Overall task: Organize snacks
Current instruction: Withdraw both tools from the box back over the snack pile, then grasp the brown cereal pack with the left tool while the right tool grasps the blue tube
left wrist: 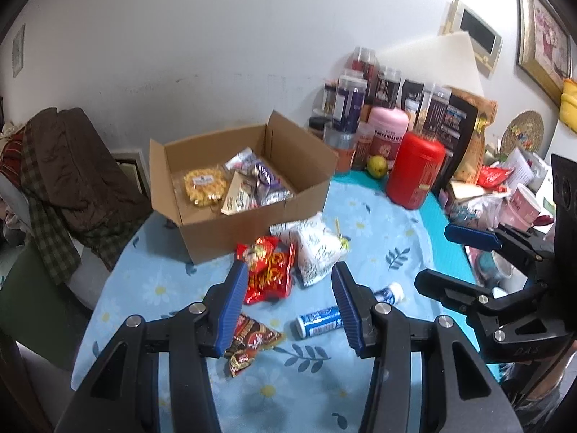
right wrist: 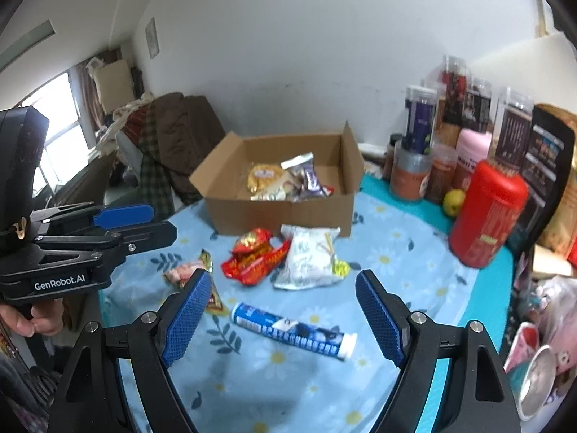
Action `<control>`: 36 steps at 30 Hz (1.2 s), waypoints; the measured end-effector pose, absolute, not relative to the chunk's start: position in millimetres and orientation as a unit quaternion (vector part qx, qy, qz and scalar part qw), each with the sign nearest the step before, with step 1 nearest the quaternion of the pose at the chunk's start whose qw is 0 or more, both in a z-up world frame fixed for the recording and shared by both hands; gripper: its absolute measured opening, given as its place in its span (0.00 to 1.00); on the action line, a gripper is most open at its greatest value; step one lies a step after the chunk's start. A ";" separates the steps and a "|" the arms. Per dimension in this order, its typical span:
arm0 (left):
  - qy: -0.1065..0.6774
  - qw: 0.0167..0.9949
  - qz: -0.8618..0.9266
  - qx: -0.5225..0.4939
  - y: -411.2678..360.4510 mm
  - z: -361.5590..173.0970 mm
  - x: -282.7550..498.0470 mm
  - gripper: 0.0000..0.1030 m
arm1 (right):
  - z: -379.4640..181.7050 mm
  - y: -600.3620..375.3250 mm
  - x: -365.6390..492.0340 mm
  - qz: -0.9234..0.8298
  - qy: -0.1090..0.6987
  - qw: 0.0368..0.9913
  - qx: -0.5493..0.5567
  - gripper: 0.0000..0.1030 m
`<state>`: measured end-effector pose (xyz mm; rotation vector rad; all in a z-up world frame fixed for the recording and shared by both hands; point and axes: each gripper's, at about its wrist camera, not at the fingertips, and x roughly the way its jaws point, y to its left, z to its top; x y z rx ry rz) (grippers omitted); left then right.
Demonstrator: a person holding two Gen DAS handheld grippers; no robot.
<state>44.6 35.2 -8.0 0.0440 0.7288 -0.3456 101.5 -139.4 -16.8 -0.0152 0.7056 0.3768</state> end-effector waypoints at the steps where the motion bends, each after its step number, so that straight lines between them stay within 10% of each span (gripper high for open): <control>1: 0.360 0.917 -0.169 0.022 34.4 -12.9 45.4 0.47 | -19.6 -139.2 102.9 0.185 0.347 0.919 -0.009 0.81; 36: 0.466 0.885 -0.002 -0.009 67.3 -117.4 90.2 0.49 | -136.5 -113.3 155.9 0.234 0.489 0.836 -0.089 0.76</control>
